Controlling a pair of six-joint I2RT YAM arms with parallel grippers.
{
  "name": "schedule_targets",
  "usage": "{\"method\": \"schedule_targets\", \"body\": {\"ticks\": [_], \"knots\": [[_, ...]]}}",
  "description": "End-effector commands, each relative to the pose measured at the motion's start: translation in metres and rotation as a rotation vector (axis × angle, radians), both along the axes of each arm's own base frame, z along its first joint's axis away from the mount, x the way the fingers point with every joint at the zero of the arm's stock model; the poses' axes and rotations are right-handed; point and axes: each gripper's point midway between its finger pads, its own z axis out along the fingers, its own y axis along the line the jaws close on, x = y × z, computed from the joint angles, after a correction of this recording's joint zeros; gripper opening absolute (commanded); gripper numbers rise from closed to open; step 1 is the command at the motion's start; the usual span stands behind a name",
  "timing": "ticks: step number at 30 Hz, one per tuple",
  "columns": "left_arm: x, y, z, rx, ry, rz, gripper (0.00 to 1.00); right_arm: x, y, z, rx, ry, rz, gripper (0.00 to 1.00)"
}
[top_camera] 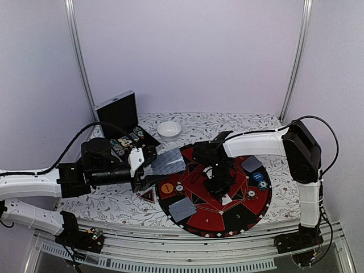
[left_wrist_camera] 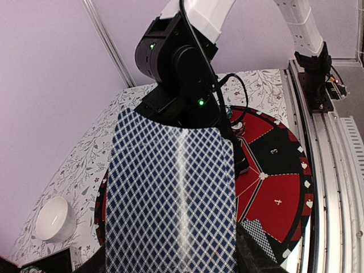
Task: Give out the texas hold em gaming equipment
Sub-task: Flop the poker card in the community card area.
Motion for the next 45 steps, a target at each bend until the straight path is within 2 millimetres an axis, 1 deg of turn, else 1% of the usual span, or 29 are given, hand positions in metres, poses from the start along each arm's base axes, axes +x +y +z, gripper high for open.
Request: {"method": "schedule_targets", "body": {"ticks": [1, 7, 9, 15, 19, 22, 26, 29, 30, 32, 35, 37, 39, 43, 44, 45], "knots": [[-0.005, -0.005, 0.025, -0.060, -0.029, -0.025, 0.53, -0.009, 0.008, -0.009, 0.045, 0.054, -0.019, 0.03], [-0.006, -0.005, 0.024, -0.060, -0.029, -0.029, 0.53, -0.017, -0.012, -0.007, 0.027, 0.088, -0.088, 0.03], [-0.007, -0.005, 0.025, -0.062, -0.029, -0.031, 0.53, -0.020, -0.014, -0.007, 0.027, 0.096, -0.094, 0.03], [-0.006, -0.005, 0.025, -0.061, -0.030, -0.030, 0.53, -0.017, -0.026, -0.002, 0.010, 0.081, -0.121, 0.03], [-0.007, -0.005, 0.026, -0.062, -0.030, -0.031, 0.53, -0.015, -0.023, 0.002, 0.036, 0.071, -0.138, 0.03], [-0.006, -0.005, 0.025, -0.062, -0.030, -0.029, 0.53, -0.015, -0.013, 0.000, 0.086, 0.079, -0.135, 0.03], [-0.006, -0.005, 0.025, -0.061, -0.029, -0.028, 0.53, -0.012, -0.001, -0.005, 0.135, 0.086, -0.127, 0.14], [-0.006, -0.005, 0.025, -0.061, -0.031, -0.029, 0.53, -0.007, 0.003, -0.006, 0.143, 0.074, -0.124, 0.20], [-0.007, -0.005, 0.025, -0.061, -0.030, -0.030, 0.53, -0.005, 0.004, -0.006, 0.148, 0.069, -0.125, 0.25], [-0.007, -0.005, 0.025, -0.061, -0.030, -0.030, 0.53, -0.001, 0.007, -0.004, 0.158, 0.058, -0.125, 0.30], [-0.007, -0.005, 0.025, -0.061, -0.031, -0.030, 0.53, 0.001, 0.011, -0.001, 0.175, 0.054, -0.118, 0.41], [-0.006, -0.005, 0.025, -0.060, -0.032, -0.029, 0.53, 0.002, 0.016, 0.002, 0.199, 0.052, -0.114, 0.46], [-0.007, -0.005, 0.025, -0.060, -0.031, -0.031, 0.53, 0.005, 0.021, 0.006, 0.229, 0.043, -0.112, 0.49], [-0.007, -0.005, 0.025, -0.061, -0.031, -0.032, 0.53, 0.011, 0.028, 0.015, 0.276, 0.016, -0.108, 0.51], [-0.007, -0.005, 0.026, -0.062, -0.031, -0.031, 0.53, 0.013, 0.031, 0.019, 0.299, 0.010, -0.107, 0.52], [-0.007, -0.005, 0.026, -0.062, -0.032, -0.032, 0.53, 0.014, 0.035, 0.022, 0.325, 0.006, -0.106, 0.56]]}}
